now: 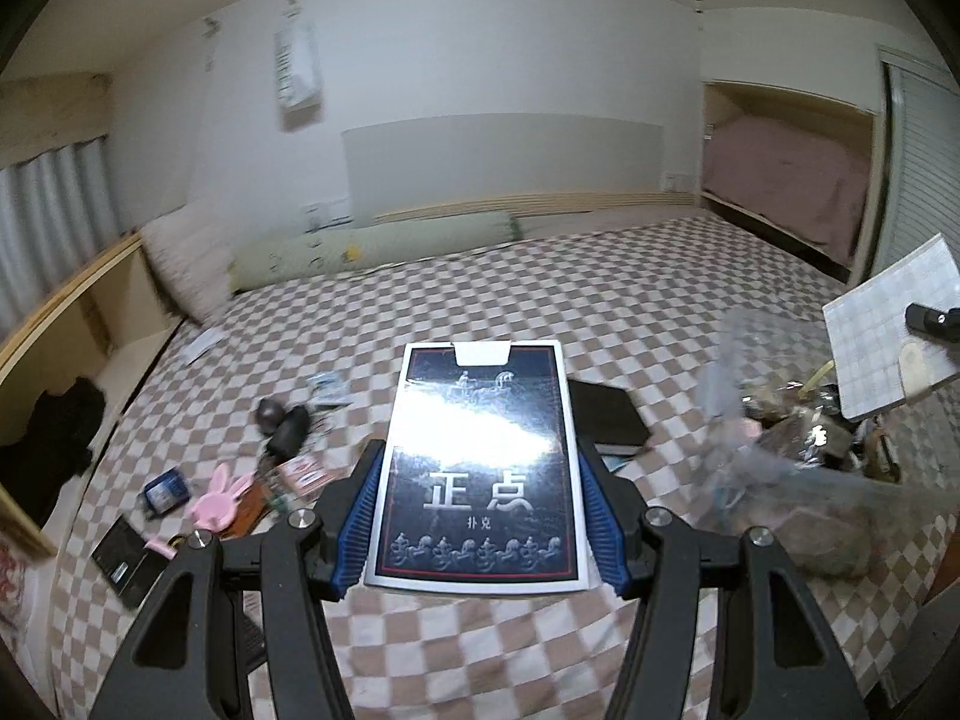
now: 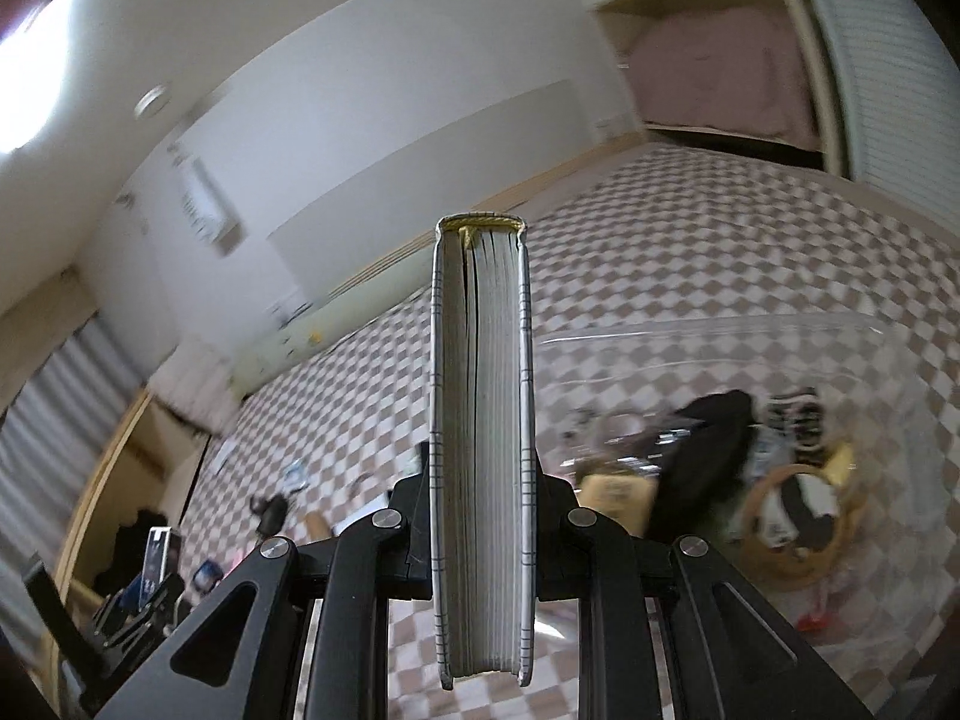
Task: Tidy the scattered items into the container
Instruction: 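Carry the notebook and card box toward the clear plastic box with both tools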
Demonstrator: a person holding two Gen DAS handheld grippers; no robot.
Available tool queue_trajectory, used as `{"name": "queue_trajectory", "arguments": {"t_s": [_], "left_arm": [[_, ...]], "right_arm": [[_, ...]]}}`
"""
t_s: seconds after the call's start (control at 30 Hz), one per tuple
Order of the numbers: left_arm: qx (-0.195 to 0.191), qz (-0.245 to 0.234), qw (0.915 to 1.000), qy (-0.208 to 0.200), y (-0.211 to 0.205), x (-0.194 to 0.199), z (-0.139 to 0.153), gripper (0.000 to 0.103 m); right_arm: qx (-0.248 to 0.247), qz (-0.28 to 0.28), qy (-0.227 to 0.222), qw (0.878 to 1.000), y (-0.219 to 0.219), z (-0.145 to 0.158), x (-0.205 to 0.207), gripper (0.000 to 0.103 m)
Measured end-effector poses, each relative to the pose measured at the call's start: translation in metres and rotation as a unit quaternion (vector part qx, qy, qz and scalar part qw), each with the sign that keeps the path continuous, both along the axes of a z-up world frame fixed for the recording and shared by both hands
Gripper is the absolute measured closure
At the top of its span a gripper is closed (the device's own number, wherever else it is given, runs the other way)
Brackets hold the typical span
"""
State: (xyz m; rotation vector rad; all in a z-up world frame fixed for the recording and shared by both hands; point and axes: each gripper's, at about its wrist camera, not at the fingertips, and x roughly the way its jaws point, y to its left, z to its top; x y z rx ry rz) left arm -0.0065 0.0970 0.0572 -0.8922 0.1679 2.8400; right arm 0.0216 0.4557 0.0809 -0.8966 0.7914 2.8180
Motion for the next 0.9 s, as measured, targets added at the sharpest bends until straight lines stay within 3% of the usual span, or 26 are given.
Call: {"name": "queue_trajectory", "arguments": {"t_s": [0.47, 0.67, 0.9], "left_arm": [[0.014, -0.083, 0.9964, -0.007, 0.11, -0.033, -0.002, 0.043], [0.042, -0.122, 0.9913, -0.024, 0.154, -0.048, -0.009, 0.043], [0.038, -0.149, 0.9877, -0.03, 0.193, -0.062, -0.015, 0.043]], "right_arm": [[-0.063, -0.121, -0.038, 0.99, 0.095, -0.045, 0.012, 0.083], [-0.1, -0.149, -0.033, 0.983, 0.12, -0.056, 0.007, 0.083], [-0.143, -0.164, -0.013, 0.976, 0.134, -0.068, -0.006, 0.083]]}}
